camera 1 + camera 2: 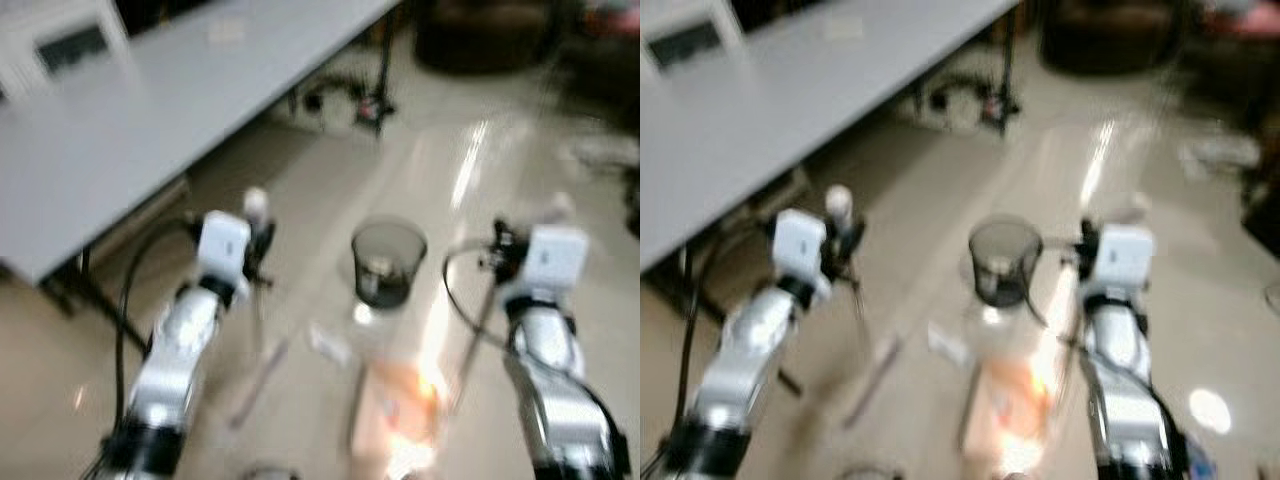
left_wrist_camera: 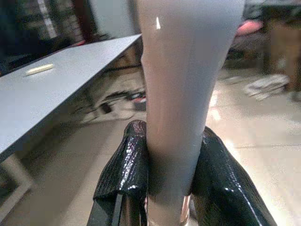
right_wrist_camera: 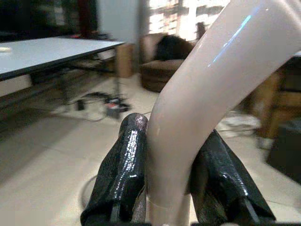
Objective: Sweep floor
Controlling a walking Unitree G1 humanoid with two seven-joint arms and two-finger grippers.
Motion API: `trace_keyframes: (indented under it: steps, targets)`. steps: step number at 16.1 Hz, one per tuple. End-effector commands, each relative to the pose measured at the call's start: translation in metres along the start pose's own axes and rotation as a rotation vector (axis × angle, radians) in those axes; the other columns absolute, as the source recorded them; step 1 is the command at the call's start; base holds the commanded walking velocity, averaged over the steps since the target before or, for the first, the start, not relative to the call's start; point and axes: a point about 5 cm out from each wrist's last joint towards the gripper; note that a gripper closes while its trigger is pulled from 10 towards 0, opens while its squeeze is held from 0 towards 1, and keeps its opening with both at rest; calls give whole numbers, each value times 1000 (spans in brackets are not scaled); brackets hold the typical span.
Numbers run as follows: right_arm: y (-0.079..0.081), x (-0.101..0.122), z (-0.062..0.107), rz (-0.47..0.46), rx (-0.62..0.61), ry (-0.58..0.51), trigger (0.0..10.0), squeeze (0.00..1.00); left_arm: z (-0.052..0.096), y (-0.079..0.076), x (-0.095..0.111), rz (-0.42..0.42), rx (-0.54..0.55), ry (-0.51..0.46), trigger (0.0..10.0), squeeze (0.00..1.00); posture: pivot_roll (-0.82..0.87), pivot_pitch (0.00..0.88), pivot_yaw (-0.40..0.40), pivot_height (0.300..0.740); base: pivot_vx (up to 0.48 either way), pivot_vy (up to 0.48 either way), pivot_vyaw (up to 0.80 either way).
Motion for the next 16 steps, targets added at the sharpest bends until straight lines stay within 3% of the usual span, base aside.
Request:
trace_keyframes:
  steps: [1, 6, 11, 12, 16]
  targets:
    - [2, 13, 0, -11, -7, -71, 10000, 0, 0, 8, 5, -30, 16, -19, 10000, 0, -12, 79, 95, 740, 0, 446, -800]
    - [1, 17, -1, 6, 8, -93, 10000, 0, 2, 6, 3, -8, 23, -19, 10000, 0, -14, 88, 84, 740, 0, 443, -800]
    - [6, 16, 0, -112, 1, -74, 10000, 0, 5, 8, 8, 17, 54, -42, 10000, 0, 0, 95, 74, 740, 0, -340, -160]
    - [6, 14, 0, -124, 0, -57, 10000, 0, 5, 9, 8, 63, 67, -40, 10000, 0, -1, 95, 74, 740, 0, 0, 0]
    - [7, 9, 1, -130, 2, -24, 10000, 0, 5, 10, 7, 56, 74, -21, 10000, 0, -2, 98, 75, 740, 0, 0, 0]
Point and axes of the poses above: a point about 5 cm out from each wrist's last joint towards the gripper, its own z axis pointing back from the gripper into the wrist, its own x axis along the axis of the wrist's last joint, y = z × x, and after that the axes turned 6 degrees about z, right-handed
